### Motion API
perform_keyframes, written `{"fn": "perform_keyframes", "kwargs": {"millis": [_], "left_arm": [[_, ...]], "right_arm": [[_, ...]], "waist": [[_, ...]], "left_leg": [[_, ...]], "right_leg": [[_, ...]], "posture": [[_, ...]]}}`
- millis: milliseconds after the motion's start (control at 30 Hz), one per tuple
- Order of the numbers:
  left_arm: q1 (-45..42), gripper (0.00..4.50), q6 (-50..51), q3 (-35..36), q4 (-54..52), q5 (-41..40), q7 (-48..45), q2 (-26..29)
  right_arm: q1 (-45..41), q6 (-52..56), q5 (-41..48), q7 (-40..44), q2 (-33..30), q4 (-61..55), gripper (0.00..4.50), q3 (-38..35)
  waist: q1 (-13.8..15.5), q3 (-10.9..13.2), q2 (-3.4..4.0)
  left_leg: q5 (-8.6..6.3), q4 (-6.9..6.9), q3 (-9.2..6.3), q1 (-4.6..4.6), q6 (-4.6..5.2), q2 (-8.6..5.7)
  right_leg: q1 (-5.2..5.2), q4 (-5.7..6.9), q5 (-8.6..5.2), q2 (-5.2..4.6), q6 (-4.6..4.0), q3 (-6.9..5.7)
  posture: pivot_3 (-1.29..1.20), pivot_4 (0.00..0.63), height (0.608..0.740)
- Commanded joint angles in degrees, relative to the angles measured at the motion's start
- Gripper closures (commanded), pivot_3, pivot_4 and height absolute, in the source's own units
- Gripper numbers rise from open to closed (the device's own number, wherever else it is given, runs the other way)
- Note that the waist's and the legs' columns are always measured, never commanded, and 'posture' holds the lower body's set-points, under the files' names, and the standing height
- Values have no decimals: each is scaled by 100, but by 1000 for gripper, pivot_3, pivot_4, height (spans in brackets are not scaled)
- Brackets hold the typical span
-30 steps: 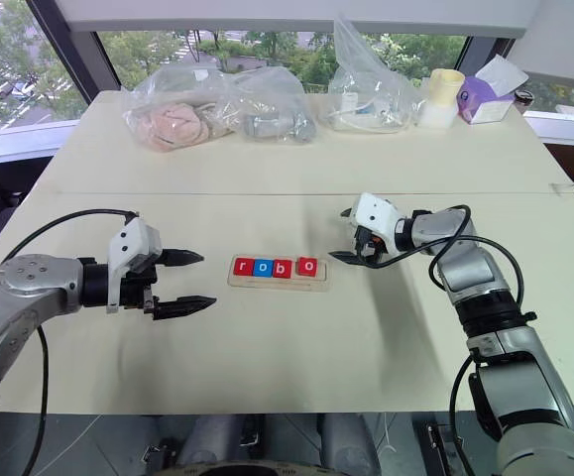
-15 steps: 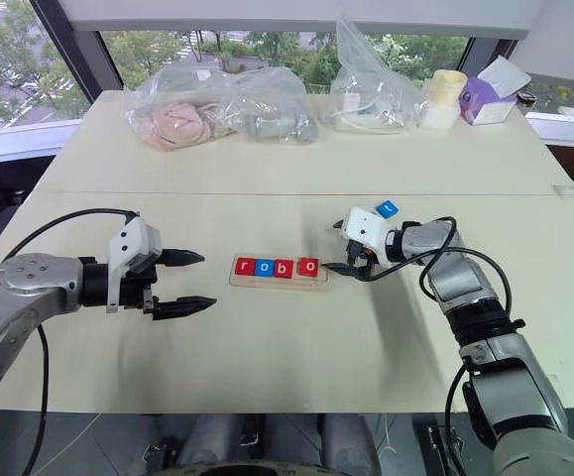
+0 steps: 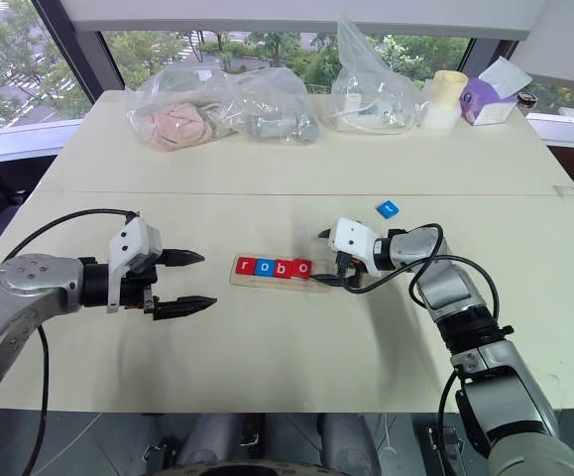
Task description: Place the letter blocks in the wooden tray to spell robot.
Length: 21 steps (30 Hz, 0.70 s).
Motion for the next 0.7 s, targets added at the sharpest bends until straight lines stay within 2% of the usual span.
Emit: {"fn": "perform_keyframes", "kwargs": {"millis": [33,200,367,700], "left_arm": [[-8,0,-45,152,-40,-19,29,-2],[-45,0,-75,127,8,0,16,-21],[-26,0,-75,121,-24,-1,30,-42],[134,0,-41,235,-124,-43,90,6]], "right_arm": [[-171,-54,48,-73,-115,-56,33,-196],[-753,-342,-139,-398,-29,774,33,-213],[-978,-609,-158,-442,258,1317,33,-98],[-821,-652,-42,-23,384,1140,33,-11]], "waist": [[-2,0,0],[-23,0,0],[-20,0,0],[-14,0,0]], "left_leg": [[0,0,0,0,0,0],[1,1,1,1,-2,0],[1,-1,0,3,-3,7],[2,0,1,2,-3,7]], "right_leg": [[0,0,0,0,0,0],[0,0,0,0,0,1],[0,1,0,7,0,1],[1,1,1,6,1,1]], "posture": [[0,150,739],[0,150,739],[0,150,739],[0,150,739]]}}
